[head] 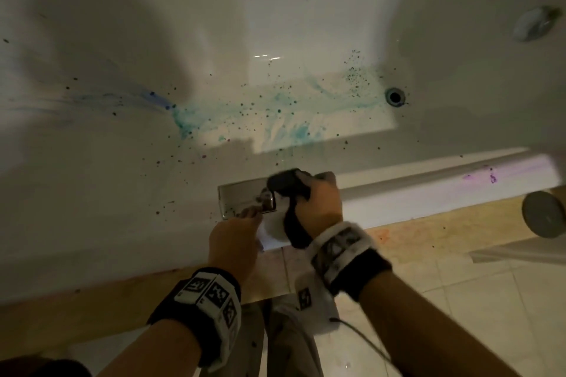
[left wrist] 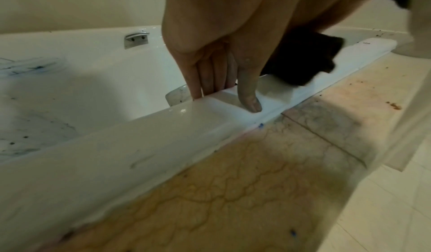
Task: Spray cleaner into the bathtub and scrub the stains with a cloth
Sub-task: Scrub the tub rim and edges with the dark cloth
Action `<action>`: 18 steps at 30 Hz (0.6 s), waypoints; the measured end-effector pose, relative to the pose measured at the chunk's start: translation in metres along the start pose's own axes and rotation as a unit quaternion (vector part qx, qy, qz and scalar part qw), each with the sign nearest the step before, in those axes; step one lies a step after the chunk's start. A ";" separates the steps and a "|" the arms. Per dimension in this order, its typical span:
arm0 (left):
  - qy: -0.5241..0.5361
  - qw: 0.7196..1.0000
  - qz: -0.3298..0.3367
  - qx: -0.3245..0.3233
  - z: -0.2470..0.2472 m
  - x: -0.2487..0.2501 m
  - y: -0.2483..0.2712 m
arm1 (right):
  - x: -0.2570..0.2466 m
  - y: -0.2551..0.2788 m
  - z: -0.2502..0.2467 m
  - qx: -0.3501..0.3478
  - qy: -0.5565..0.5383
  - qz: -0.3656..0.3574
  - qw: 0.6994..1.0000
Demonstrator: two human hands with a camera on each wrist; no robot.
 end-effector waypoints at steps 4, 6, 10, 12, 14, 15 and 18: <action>0.006 1.000 0.000 0.013 0.002 -0.002 0.001 | -0.005 -0.019 -0.053 0.075 -0.058 -0.069 0.993; 0.009 1.000 0.003 0.019 0.003 -0.002 0.003 | -0.004 -0.008 -0.073 0.068 0.003 -0.153 0.986; 0.017 1.000 0.006 0.025 0.003 -0.001 0.002 | 0.015 0.038 -0.047 -0.095 0.170 -0.306 0.932; 0.025 0.999 0.006 0.026 0.003 -0.002 0.002 | 0.025 0.051 -0.025 -0.172 0.203 -0.311 0.912; 0.024 0.999 0.014 0.031 0.003 -0.002 0.003 | 0.028 0.049 -0.010 -0.170 0.202 -0.271 0.926; 0.026 0.999 0.017 0.036 0.003 -0.002 0.003 | 0.029 0.043 -0.004 -0.164 0.209 -0.274 0.924; 0.029 0.998 0.026 0.050 0.004 -0.003 0.003 | 0.020 0.015 0.000 -0.121 0.226 -0.255 0.933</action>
Point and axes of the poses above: each hand's wrist, its own y-axis away from the middle knuckle, its own z-axis out of the palm, x = y × z, the point moved 4 cm from there along -y, towards the middle knuckle, and after that the axes turned 2 degrees about -y, right-handed, at the moved point
